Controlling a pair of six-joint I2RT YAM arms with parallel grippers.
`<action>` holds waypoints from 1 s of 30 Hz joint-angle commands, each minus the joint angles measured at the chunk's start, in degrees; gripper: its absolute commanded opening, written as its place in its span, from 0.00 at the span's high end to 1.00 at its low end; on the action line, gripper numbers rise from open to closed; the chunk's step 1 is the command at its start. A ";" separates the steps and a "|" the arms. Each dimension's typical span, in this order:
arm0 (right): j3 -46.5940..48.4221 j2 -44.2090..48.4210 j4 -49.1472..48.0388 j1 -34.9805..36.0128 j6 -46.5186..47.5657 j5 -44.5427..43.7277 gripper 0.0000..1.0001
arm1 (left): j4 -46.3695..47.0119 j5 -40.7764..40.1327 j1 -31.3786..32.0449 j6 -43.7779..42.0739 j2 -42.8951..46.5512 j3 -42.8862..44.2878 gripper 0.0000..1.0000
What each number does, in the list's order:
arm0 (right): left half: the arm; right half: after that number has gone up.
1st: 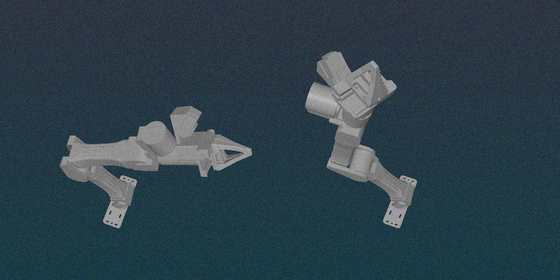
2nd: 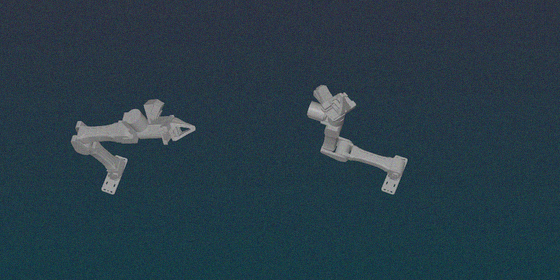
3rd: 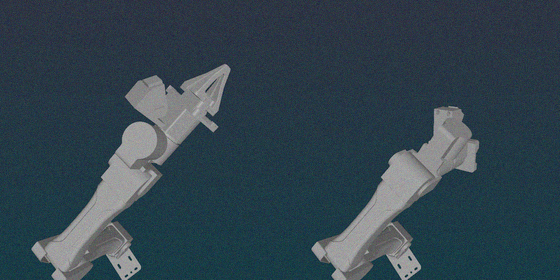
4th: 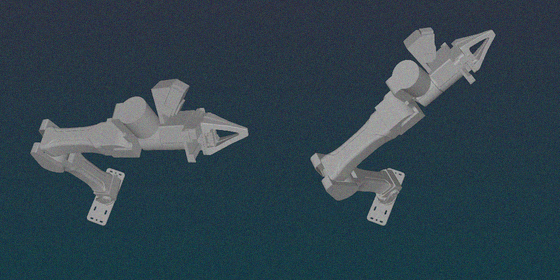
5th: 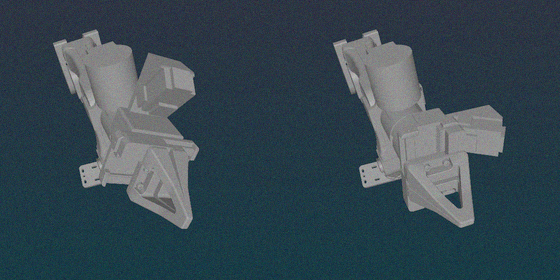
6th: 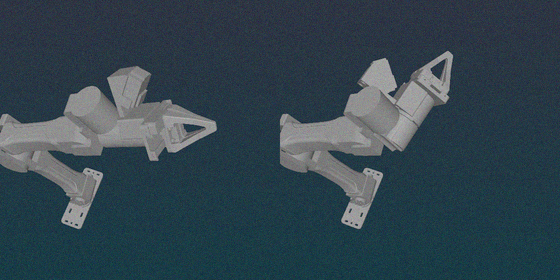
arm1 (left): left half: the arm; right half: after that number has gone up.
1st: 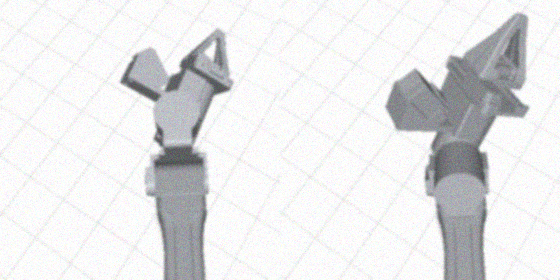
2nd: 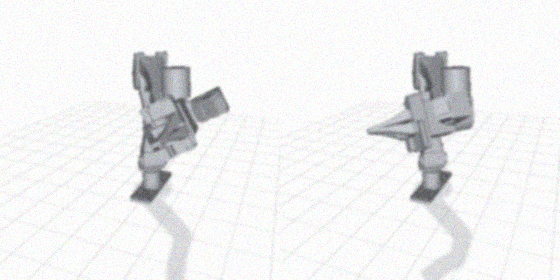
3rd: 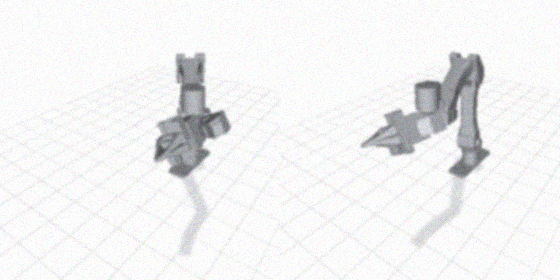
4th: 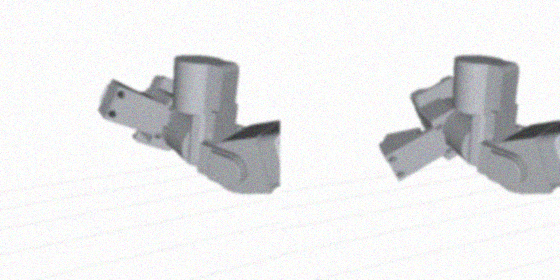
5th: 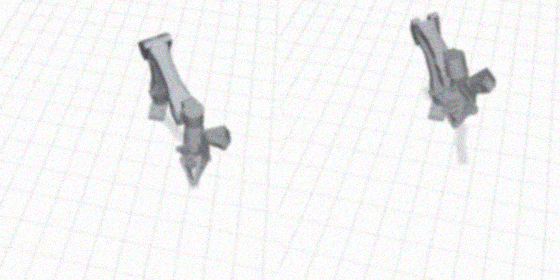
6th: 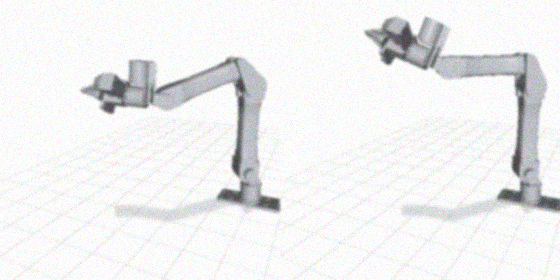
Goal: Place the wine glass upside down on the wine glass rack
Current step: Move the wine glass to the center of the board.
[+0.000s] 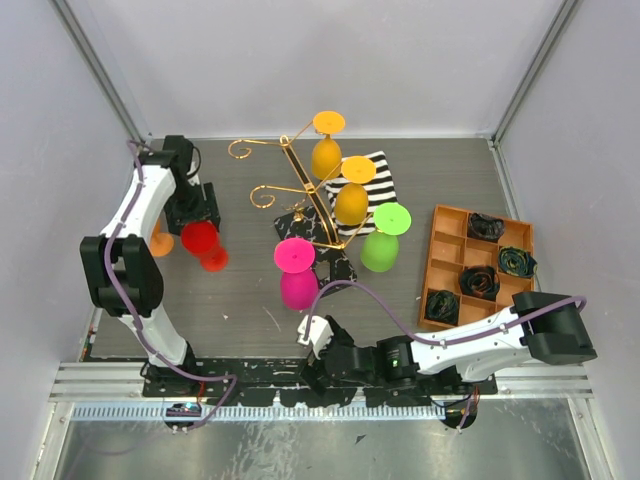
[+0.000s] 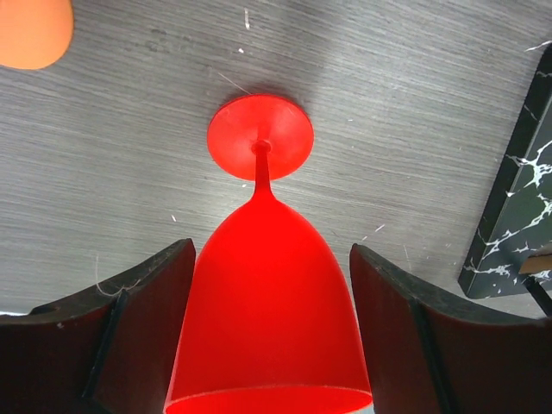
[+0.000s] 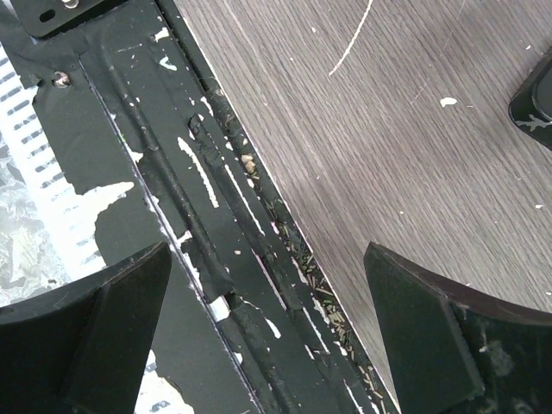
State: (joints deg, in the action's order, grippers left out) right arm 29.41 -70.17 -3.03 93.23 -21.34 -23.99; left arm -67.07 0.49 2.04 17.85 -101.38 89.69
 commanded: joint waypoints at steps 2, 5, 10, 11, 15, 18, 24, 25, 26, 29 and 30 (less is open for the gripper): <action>2.90 0.03 -2.54 -0.22 -0.36 -2.04 0.00 | 0.47 -0.75 -0.01 -0.42 0.99 3.24 0.20; 3.90 -0.89 -2.47 -0.23 -0.36 -2.12 0.00 | 2.21 0.07 0.03 -0.24 0.68 3.82 0.19; 4.69 -1.81 -2.58 -0.13 -0.97 -2.60 0.00 | 2.34 -0.03 -0.07 -0.09 0.09 6.81 0.19; 4.74 -1.73 -2.78 -0.15 -1.05 -3.03 0.00 | 2.21 -0.27 -0.03 -0.09 0.16 7.46 0.18; 5.14 -1.89 -4.35 -0.15 -0.75 -6.16 0.00 | 1.86 -1.79 -0.05 -0.50 1.80 10.00 0.17; 6.27 -3.05 -5.80 -0.03 0.47 -7.79 0.00 | 1.90 -3.09 0.00 -0.91 4.20 11.42 0.15; 11.37 -9.45 -7.89 1.05 3.40 -10.65 0.00 | 5.36 -4.41 0.02 -1.37 12.91 9.00 0.13; 12.69 -10.91 -7.90 1.22 3.87 -11.09 0.00 | 6.18 -4.51 -0.02 -1.45 14.76 7.80 0.13; 13.83 -12.34 -8.01 1.47 4.20 -11.46 0.00 | 7.09 -4.50 -0.01 -1.60 16.85 6.44 0.13; 17.08 -16.73 -9.09 1.61 4.71 -12.16 0.00 | 9.13 -4.31 -0.02 -2.21 23.05 2.02 0.13; 18.17 -18.14 -9.72 1.61 4.92 -12.38 0.00 | 9.71 -3.91 -0.02 -1.98 25.06 0.22 0.13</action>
State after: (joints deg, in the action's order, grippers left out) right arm 42.48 -84.79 -8.03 94.41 -18.15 -33.12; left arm -60.97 -3.38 2.04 16.60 -83.26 95.04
